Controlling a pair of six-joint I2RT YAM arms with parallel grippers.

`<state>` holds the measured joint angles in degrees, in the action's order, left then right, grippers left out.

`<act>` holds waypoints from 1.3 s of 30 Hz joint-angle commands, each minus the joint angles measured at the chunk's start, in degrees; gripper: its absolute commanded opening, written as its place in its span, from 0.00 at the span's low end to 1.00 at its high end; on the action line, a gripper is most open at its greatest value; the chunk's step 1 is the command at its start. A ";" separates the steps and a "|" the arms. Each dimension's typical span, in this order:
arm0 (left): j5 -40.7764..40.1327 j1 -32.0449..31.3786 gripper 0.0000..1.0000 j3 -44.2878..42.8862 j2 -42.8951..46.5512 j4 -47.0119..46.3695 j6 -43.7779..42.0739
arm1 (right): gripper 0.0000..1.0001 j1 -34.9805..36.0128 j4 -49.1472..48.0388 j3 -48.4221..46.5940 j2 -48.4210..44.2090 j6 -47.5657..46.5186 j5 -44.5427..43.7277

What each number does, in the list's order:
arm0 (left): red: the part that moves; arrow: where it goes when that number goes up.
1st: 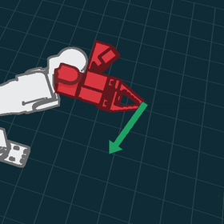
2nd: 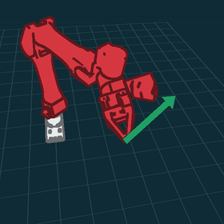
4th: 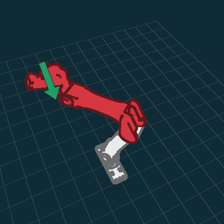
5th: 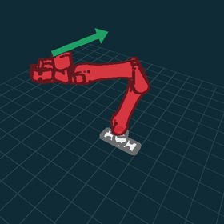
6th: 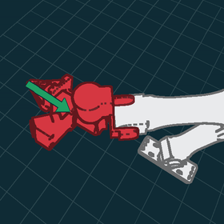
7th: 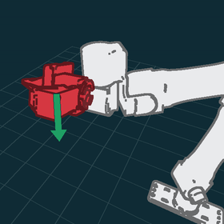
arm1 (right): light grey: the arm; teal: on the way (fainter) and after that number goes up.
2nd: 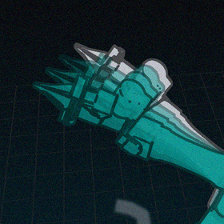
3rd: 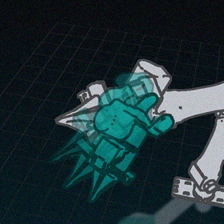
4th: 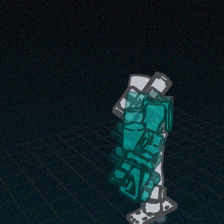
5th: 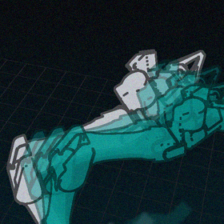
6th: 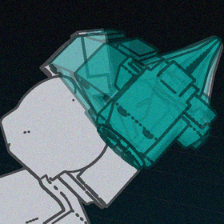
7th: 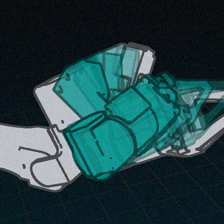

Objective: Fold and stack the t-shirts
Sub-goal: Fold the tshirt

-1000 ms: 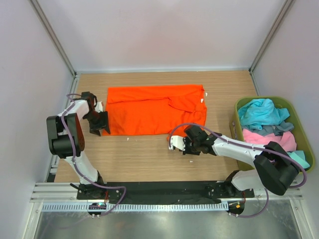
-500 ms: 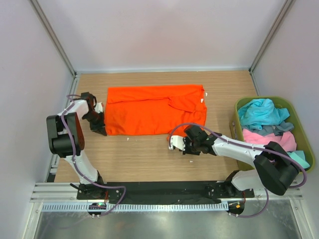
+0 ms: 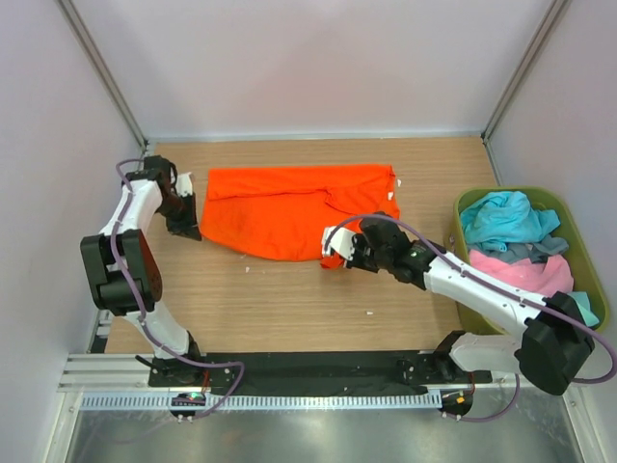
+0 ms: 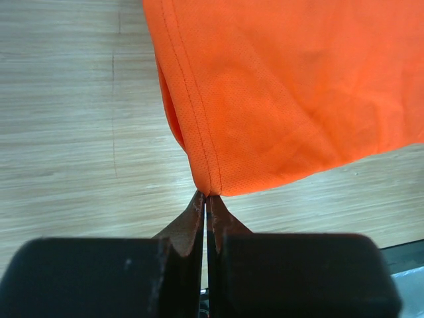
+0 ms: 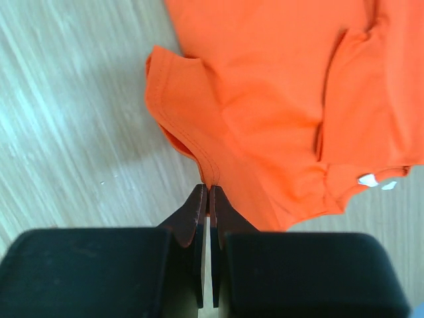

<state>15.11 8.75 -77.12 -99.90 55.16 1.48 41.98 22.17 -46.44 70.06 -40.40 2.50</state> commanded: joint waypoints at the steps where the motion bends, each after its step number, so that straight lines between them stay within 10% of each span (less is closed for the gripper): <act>1: 1.59 0.47 0.00 -4.16 1.99 3.73 -2.86 | 0.01 -0.93 0.41 -3.13 -1.51 1.03 -2.24; 20: 3.96 0.12 0.00 -24.21 -11.72 13.84 -6.22 | 0.01 -17.27 -9.69 -12.01 6.31 -3.10 -3.29; 39: 1.86 -2.16 0.00 -55.14 -37.12 17.19 -4.99 | 0.02 -24.57 -16.46 -36.52 37.06 -4.07 -1.18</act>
<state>17.80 7.27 -127.59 -135.22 71.99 -3.70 18.48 9.85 -77.32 103.55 -44.56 1.19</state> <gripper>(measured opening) 0.004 0.067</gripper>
